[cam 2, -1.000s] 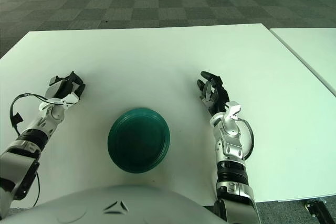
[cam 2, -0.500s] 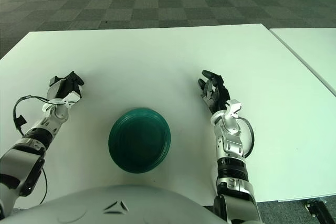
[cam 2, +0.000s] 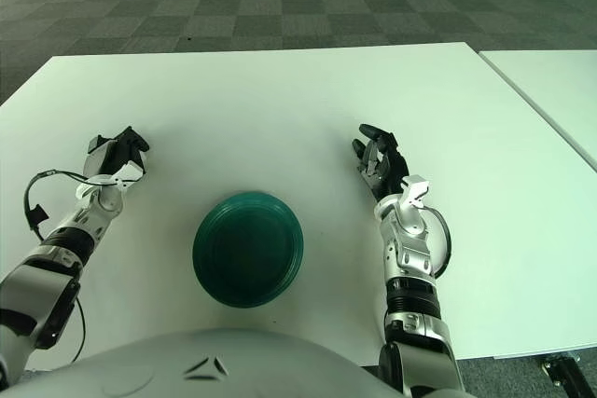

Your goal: Put the charger into the plate.

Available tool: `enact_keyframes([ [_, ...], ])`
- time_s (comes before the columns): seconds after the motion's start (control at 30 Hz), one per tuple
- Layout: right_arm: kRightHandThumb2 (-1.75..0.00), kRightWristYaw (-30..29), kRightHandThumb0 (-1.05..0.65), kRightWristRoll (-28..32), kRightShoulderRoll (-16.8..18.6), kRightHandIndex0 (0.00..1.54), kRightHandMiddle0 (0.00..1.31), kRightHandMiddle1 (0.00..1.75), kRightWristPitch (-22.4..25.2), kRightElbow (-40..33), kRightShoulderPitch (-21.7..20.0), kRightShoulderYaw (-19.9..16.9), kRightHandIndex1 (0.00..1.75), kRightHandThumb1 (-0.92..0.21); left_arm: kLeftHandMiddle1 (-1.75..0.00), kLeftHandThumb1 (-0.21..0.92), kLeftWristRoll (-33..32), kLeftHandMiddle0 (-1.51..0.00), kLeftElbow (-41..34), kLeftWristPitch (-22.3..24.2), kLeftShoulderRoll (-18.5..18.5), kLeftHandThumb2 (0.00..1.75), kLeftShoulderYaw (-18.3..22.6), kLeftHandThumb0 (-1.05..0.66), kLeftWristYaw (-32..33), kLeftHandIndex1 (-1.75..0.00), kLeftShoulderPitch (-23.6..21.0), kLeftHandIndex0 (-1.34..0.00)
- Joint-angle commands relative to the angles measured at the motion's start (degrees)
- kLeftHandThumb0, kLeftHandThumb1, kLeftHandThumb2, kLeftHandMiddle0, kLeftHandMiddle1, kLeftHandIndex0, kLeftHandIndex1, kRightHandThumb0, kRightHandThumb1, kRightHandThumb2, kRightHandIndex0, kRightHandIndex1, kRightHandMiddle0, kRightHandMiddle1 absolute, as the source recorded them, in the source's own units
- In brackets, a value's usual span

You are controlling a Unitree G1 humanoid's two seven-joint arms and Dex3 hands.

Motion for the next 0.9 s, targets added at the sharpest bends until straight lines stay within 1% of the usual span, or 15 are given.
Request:
enact_keyframes([
  [0.0, -0.82, -0.26, -0.69, 0.1, 0.31, 0.34, 0.0, 1.02, 3.16, 3.62, 2.41, 0.08, 0.09, -0.92, -1.55, -0.07, -0.07, -0.95, 2.86, 2.4, -5.45, 1.69, -2.47, 0.0, -4.11, -1.75, 7.34, -0.69],
  [0.57, -0.82, -0.1, -0.69, 0.11, 0.28, 0.34, 0.0, 1.02, 3.05, 3.62, 2.54, -0.01, 0.09, -0.92, -1.56, -0.07, -1.72, -0.94, -0.52, 2.23, -5.07, 1.69, -2.26, 0.0, -5.0, -1.75, 8.92, -0.69],
  [0.7, -0.82, -0.1, -0.69, 0.1, 0.33, 0.34, 0.0, 1.02, 3.03, 3.48, 2.68, 0.02, 0.09, -0.92, -1.54, -0.07, -1.96, -0.95, -1.44, 1.93, -4.69, 1.68, -2.49, 0.0, -5.51, -1.75, 9.48, -0.69],
  [0.73, -0.82, -0.1, -0.69, 0.1, 0.33, 0.34, 0.0, 1.02, 3.04, 3.47, 2.69, 0.02, 0.09, -0.92, -1.53, -0.07, -1.82, -0.96, -0.85, 0.99, -4.23, 1.68, -2.81, 0.0, -6.03, -1.75, 9.51, -0.69],
  [0.8, -0.82, -0.1, -0.69, 0.1, 0.33, 0.34, 0.0, 1.02, 3.04, 3.47, 2.69, 0.03, 0.09, -0.92, -1.61, -0.04, -1.4, -0.92, -0.34, -0.3, -3.36, 1.68, -3.47, 0.0, -7.01, -1.75, 9.7, -0.66],
  [0.87, -0.82, -0.12, -0.69, 0.1, 0.39, 0.34, 0.0, 1.02, 3.06, 3.18, 2.91, 0.07, 0.09, -0.92, -1.68, -0.02, -0.75, -0.89, -1.75, -0.49, -2.27, 1.65, -4.41, -0.01, -8.52, -1.67, 10.49, -0.67],
])
